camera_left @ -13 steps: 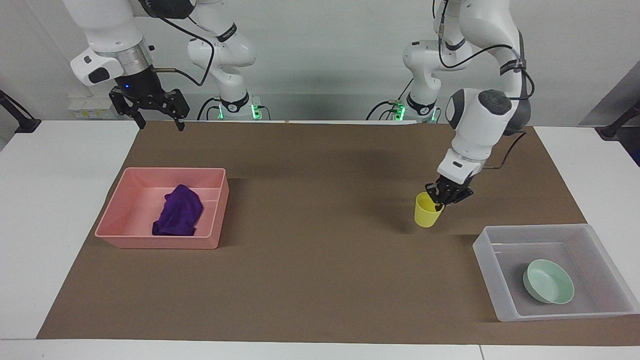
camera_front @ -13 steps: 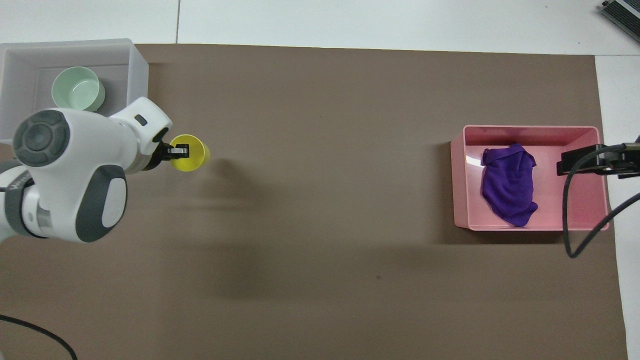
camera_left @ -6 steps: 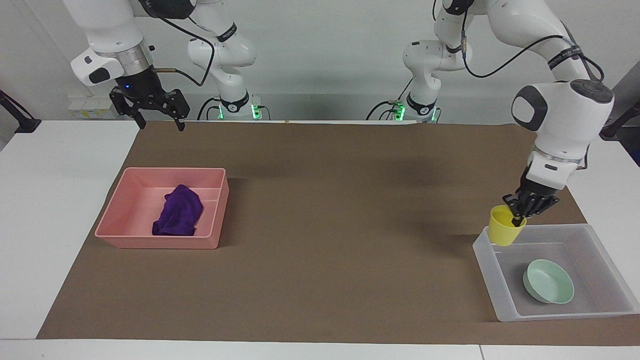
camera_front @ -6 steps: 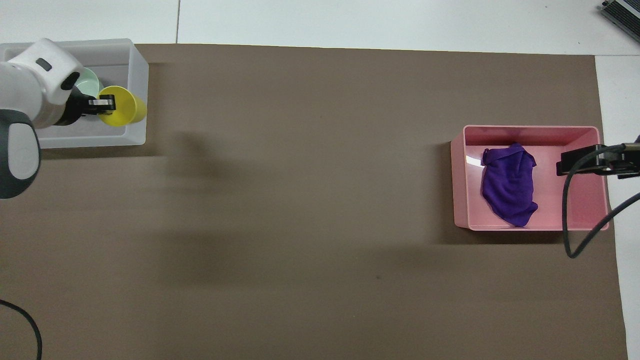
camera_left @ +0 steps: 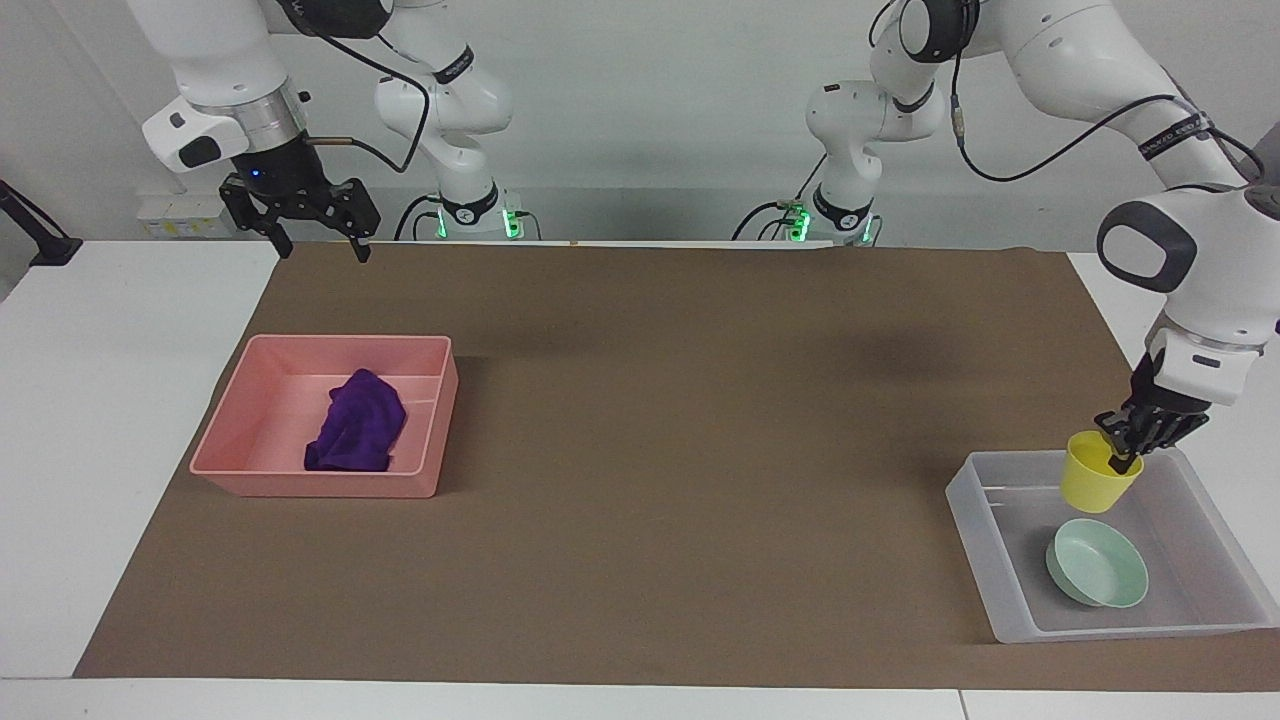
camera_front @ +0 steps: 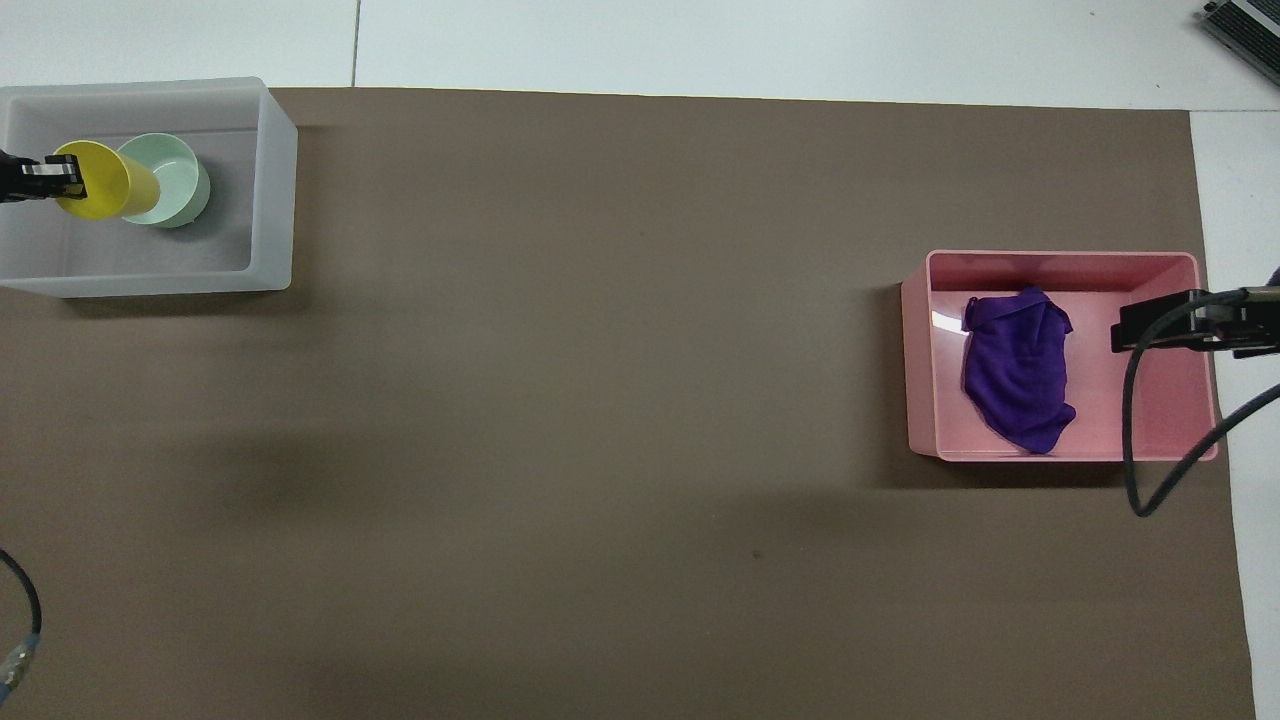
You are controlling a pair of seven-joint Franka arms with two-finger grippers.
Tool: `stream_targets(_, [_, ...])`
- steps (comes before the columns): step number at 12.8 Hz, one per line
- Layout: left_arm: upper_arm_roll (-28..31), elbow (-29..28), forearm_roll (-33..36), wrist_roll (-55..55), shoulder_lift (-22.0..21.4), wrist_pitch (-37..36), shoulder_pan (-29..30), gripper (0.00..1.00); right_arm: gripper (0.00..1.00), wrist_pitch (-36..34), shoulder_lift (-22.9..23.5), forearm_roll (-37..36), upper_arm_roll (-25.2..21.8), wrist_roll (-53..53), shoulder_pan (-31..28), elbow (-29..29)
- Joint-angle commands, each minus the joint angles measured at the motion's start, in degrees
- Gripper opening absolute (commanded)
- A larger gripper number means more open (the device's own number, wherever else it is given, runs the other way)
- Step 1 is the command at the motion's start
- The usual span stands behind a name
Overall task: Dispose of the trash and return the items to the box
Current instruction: 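Carry the yellow cup with the left gripper into the clear box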
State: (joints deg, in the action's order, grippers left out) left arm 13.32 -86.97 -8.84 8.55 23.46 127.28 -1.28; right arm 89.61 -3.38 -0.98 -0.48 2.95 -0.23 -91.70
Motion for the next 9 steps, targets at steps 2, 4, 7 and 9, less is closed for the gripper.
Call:
stream_targets(2, [-0.4, 13.3, -2.4, 1.5, 11.8, -1.7, 3.4, 0.0, 1.0, 0.8, -1.9, -0.2, 0.3, 0.0, -0.2, -2.2])
stream_targets(4, [-0.6, 13.4, -2.6, 1.6, 13.2, 0.3, 4.0, 0.0, 1.0, 0.7, -2.0, -0.2, 0.3, 0.0, -0.2, -2.5])
stream_targets(7, [-0.2, 11.7, -5.7, 1.6, 14.2, 2.9, 4.1, 0.0, 1.0, 0.8, -2.0, -0.2, 0.3, 0.0, -0.2, -2.6])
stream_targets(9, [-0.1, 9.8, -6.1, 1.6, 14.2, 5.1, 3.8, 0.0, 1.0, 0.8, -2.0, -0.2, 0.3, 0.0, -0.3, -2.6])
